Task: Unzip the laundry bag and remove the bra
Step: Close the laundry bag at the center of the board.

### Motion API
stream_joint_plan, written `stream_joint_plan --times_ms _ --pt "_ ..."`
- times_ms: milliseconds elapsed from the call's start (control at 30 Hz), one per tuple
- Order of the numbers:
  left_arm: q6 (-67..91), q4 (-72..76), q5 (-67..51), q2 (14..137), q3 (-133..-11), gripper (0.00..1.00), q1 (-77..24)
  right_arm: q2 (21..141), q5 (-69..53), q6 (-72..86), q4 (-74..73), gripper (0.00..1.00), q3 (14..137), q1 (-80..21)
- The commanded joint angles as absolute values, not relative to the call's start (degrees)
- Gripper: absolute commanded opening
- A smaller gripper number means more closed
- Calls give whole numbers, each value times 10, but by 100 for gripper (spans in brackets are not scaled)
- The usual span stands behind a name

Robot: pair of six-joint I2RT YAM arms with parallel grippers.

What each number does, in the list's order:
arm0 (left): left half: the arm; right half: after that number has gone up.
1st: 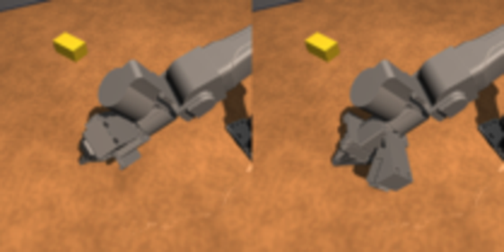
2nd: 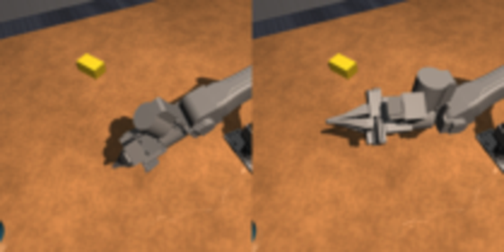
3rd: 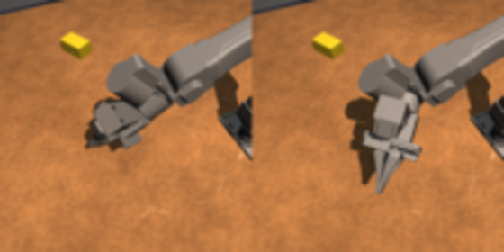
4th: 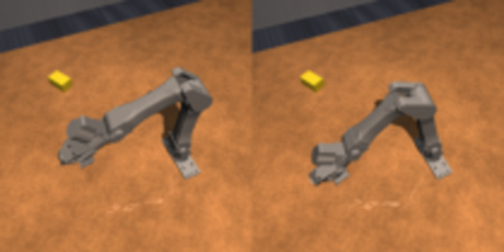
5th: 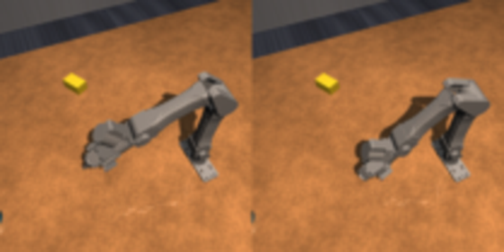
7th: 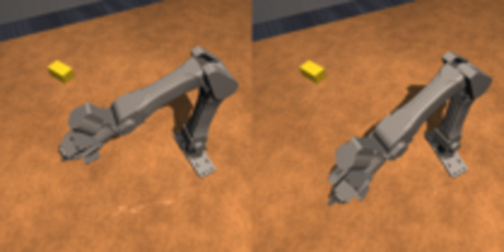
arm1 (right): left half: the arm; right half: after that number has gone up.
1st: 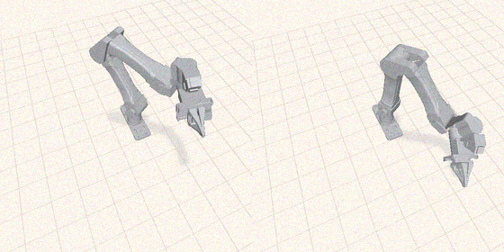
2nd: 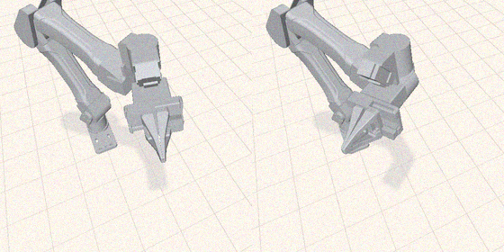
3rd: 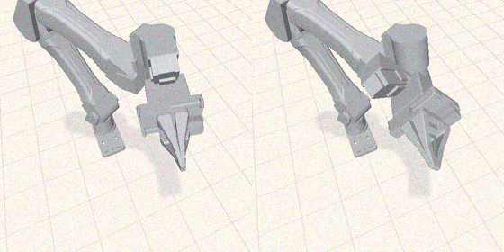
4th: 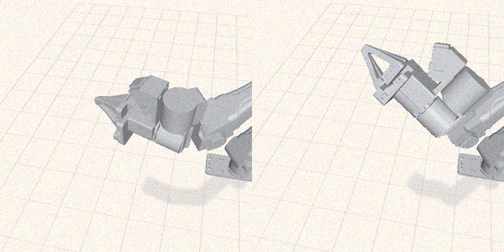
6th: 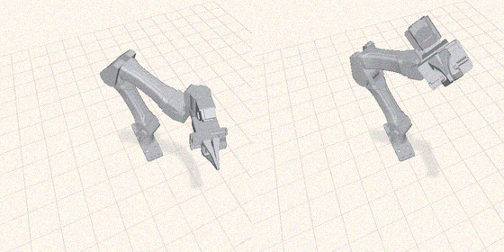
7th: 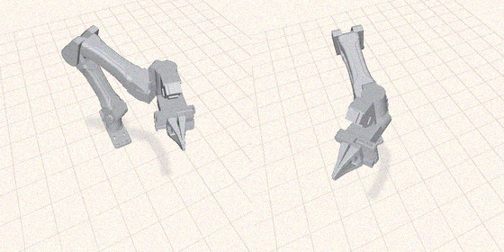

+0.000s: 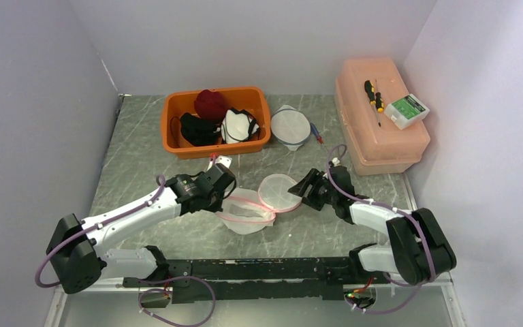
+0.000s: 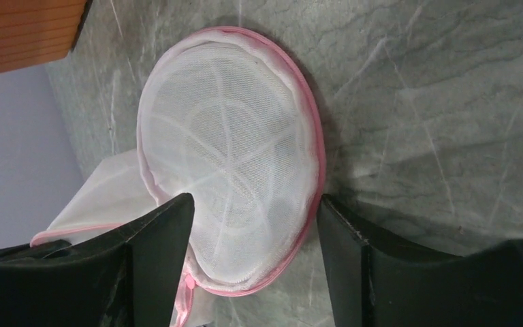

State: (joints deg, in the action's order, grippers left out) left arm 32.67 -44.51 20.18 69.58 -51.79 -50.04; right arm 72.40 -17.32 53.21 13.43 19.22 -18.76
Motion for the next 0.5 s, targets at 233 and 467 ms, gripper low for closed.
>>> stream_joint_plan --times_ms 233,467 --pt "349 -437 198 657 -523 3 -498 708 -153 519 205 8 199 -187" --pt "355 -412 179 628 -576 3 -497 503 -46 348 36 0 319 -257"
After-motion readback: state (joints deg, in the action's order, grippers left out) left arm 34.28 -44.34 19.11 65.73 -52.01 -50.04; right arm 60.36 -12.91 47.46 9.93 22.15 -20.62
